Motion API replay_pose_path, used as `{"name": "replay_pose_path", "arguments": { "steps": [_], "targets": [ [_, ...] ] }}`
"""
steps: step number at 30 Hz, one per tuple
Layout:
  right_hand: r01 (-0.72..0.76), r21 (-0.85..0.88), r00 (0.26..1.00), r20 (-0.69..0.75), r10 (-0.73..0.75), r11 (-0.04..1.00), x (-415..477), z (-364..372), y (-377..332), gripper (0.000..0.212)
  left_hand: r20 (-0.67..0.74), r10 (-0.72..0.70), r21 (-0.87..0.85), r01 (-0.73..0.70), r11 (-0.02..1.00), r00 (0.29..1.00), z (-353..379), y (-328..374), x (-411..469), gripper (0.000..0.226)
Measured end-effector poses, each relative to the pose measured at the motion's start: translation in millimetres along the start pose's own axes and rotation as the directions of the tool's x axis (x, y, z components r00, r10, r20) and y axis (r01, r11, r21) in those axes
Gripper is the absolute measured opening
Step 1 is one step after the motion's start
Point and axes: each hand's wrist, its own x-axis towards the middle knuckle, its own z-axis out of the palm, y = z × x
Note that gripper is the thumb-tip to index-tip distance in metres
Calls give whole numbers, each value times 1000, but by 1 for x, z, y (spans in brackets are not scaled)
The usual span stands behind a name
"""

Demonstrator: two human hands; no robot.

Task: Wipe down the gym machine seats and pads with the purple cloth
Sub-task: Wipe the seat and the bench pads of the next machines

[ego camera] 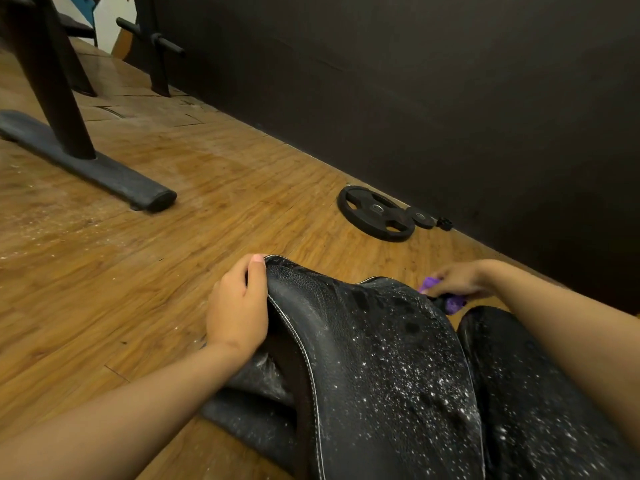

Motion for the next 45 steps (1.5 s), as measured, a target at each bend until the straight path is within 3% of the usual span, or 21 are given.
{"name": "replay_pose_path", "arguments": {
  "steps": [4, 9, 13, 17, 20, 24, 26, 29, 32, 37, 39, 43, 45],
  "targets": [
    [136, 101, 991, -27, -134, 986, 9, 7, -16, 32, -8, -1, -5, 1, 1000, 1000, 0, 1, 0, 64],
    [314, 77, 949, -36, -312, 946, 4, 9, -53, 20, -28, -1, -42, 0, 999, 1000, 3, -1, 0, 63],
    [456, -78, 889, -1, -457, 887, -12, 20, -95, 13, -30, -2, -39, 0, 999, 1000, 2, 0, -1, 62],
    [507, -200, 862, 120, -493, 838, -31, 41, -134, 14, -18, 1, -31, -2, 1000, 1000, 1, 0, -1, 60],
    [568, -98, 818, 174, -548, 817, -46, 56, -158, 12, -18, 5, -60, -6, 998, 1000, 2, -4, 0, 58],
    [659, 127, 746, 17, -666, 741, -71, 67, -182, 12, -6, -34, -113, 34, 993, 999, 3, -3, -1, 44],
    [724, 160, 688, -97, -719, 671, -81, 71, -191, 12, -7, -78, -172, 76, 982, 997, 4, -1, -2, 41],
    [821, -57, 540, -248, -805, 568, -87, 83, -196, 13, -14, -136, -256, 128, 958, 991, 5, -1, -3, 48],
    [875, -141, 387, -371, -844, 463, -101, 101, -185, 13, 3, -190, -258, 184, 948, 982, 3, -1, -3, 37],
    [864, -413, 182, -280, -943, 289, -131, 118, -157, 18, 33, -215, -326, 214, 921, 976, 1, 5, -3, 32],
    [845, -432, 189, -310, -932, 315, -126, 115, -167, 17, 26, -243, -310, 239, 920, 970, 2, 4, -2, 36],
    [793, -379, 301, -438, -847, 478, -114, 113, -192, 13, 108, -238, -266, 258, 929, 965, -4, 4, -1, 33],
    [801, -397, 272, -425, -863, 448, -120, 119, -182, 14, 142, -232, -242, 262, 934, 962, -9, 5, 1, 34]
  ]
}}
